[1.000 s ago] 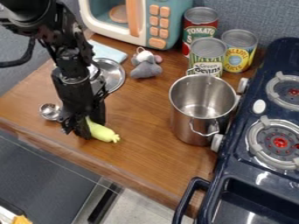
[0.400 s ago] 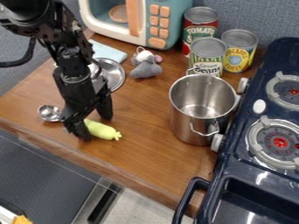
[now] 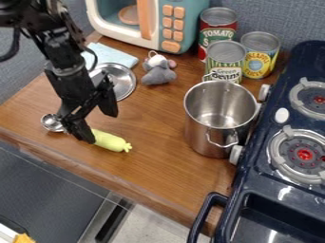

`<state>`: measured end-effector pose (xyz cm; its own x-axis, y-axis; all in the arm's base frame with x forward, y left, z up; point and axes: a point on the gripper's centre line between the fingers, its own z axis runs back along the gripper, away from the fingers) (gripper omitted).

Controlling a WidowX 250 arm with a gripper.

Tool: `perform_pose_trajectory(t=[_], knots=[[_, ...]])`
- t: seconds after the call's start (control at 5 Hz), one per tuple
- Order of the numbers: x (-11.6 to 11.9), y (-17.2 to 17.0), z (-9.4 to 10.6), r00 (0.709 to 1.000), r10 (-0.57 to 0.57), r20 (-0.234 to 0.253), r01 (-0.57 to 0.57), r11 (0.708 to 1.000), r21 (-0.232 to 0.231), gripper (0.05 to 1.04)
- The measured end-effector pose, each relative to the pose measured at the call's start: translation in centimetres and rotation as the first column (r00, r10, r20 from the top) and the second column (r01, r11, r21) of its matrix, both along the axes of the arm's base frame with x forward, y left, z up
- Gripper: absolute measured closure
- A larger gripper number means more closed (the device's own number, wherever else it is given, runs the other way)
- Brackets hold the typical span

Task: Turn the yellow spoon counterclockwise

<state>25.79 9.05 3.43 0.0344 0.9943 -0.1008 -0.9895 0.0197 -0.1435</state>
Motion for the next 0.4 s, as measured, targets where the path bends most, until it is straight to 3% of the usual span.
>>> perform_pose_trajectory(t=[0.2,0.4], knots=[[0.0,0.3,0.4,1.0,0.004,0.005,-0.004,1.0,-0.008,0.083],[-0.2,0.6,1.9,1.0,-0.029,0.007,0.029,0.998,0.049,0.084]])
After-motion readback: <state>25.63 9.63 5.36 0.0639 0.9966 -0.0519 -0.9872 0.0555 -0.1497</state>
